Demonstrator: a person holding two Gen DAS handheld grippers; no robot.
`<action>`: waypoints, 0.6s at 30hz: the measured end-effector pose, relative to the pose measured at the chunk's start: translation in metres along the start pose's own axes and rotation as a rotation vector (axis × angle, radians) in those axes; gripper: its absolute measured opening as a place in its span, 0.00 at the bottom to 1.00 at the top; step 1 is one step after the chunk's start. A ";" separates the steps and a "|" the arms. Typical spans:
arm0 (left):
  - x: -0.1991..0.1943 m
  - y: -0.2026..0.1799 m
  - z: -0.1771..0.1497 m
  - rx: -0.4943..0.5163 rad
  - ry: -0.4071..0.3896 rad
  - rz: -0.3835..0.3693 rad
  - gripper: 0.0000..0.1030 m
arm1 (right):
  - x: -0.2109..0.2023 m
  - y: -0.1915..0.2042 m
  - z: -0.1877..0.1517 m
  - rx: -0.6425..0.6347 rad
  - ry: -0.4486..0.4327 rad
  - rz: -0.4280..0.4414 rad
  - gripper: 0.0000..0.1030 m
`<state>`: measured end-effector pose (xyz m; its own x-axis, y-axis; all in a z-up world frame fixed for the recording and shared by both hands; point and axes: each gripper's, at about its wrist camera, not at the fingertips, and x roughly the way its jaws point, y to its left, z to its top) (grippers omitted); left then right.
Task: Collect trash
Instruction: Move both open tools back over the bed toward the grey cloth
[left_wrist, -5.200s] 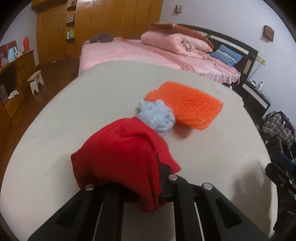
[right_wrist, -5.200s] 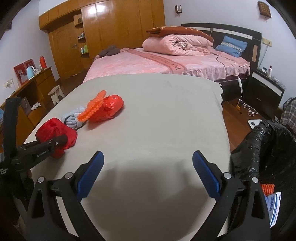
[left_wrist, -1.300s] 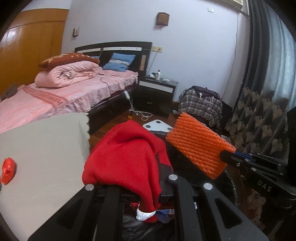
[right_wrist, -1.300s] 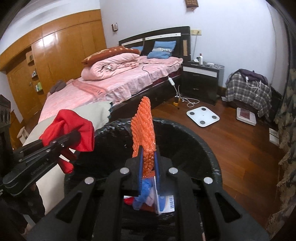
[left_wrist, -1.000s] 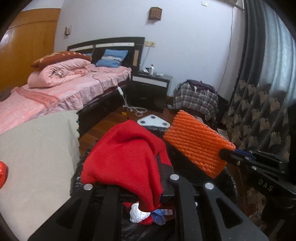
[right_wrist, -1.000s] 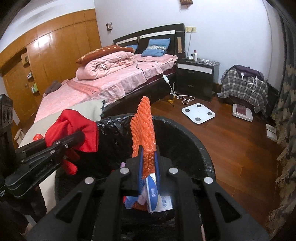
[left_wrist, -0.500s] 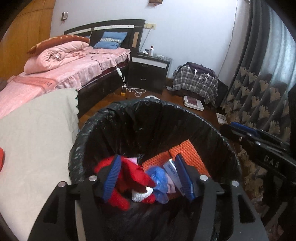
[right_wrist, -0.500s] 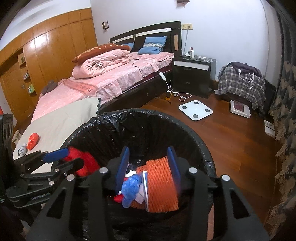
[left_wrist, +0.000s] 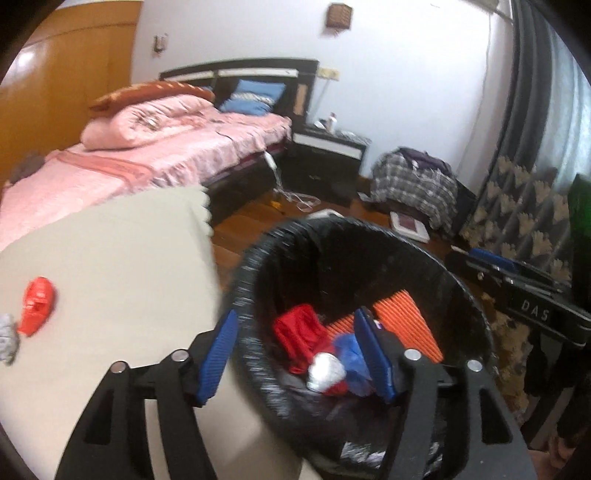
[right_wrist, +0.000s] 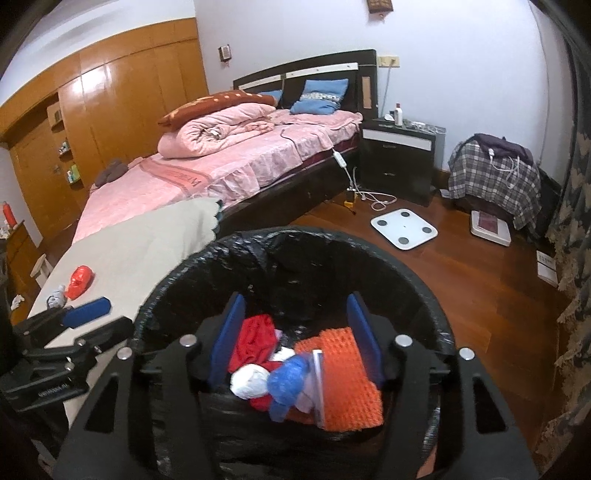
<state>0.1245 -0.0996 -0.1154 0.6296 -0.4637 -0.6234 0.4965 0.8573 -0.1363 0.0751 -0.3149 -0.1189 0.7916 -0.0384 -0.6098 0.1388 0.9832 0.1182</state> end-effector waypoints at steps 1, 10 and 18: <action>-0.004 0.005 0.001 -0.005 -0.009 0.011 0.65 | 0.001 0.006 0.001 -0.005 -0.002 0.008 0.60; -0.053 0.082 -0.002 -0.102 -0.105 0.208 0.87 | 0.015 0.071 0.014 -0.050 -0.014 0.074 0.93; -0.086 0.166 -0.023 -0.214 -0.123 0.386 0.89 | 0.039 0.152 0.024 -0.126 0.010 0.187 0.94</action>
<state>0.1389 0.0874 -0.1025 0.8169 -0.1128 -0.5656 0.0847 0.9935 -0.0758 0.1408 -0.1713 -0.1061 0.7903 0.1478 -0.5947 -0.0856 0.9876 0.1316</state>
